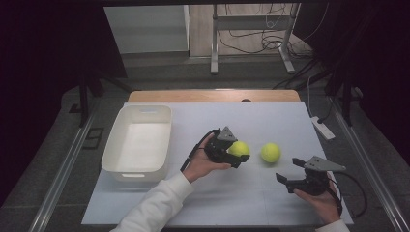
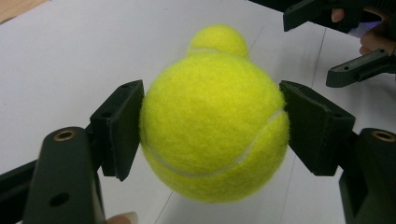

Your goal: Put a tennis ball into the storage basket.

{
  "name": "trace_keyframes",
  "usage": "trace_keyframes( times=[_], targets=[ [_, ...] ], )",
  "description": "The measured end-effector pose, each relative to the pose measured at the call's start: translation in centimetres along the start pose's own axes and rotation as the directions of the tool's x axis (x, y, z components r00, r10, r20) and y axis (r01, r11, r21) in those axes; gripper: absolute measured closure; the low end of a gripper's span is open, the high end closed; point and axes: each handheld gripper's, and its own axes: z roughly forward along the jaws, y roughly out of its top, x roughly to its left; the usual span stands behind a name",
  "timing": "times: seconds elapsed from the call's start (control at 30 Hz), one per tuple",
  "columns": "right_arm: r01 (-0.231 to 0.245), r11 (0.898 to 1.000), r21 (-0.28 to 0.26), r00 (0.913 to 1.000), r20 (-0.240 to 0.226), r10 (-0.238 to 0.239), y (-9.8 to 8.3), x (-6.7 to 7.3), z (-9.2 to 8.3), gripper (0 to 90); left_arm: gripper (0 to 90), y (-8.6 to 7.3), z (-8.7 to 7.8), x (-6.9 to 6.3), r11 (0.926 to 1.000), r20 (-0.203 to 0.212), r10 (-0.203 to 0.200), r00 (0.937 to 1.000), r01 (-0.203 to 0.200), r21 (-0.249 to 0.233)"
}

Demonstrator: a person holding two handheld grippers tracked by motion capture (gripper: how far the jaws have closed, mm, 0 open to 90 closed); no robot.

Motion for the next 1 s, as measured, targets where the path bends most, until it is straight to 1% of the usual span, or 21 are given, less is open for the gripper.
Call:
trace_keyframes(
  times=[0.7, 1.0],
  targets=[
    [0.002, 1.0, 0.0, 1.0, 0.001, -0.002, 0.0, 0.0, 0.0, 9.3, 26.9, 0.6, -1.9, 0.7, 0.9984, -0.02, -0.016, 0.9997, 0.015, -0.054],
    [0.002, 1.0, -0.002, 1.0, 0.002, -0.002, 0.0, 0.0, 0.0, 9.3, 26.9, 0.7, -2.5, 1.0, 0.9972, -0.022, -0.024, 0.9995, 0.023, -0.071]
  ],
)
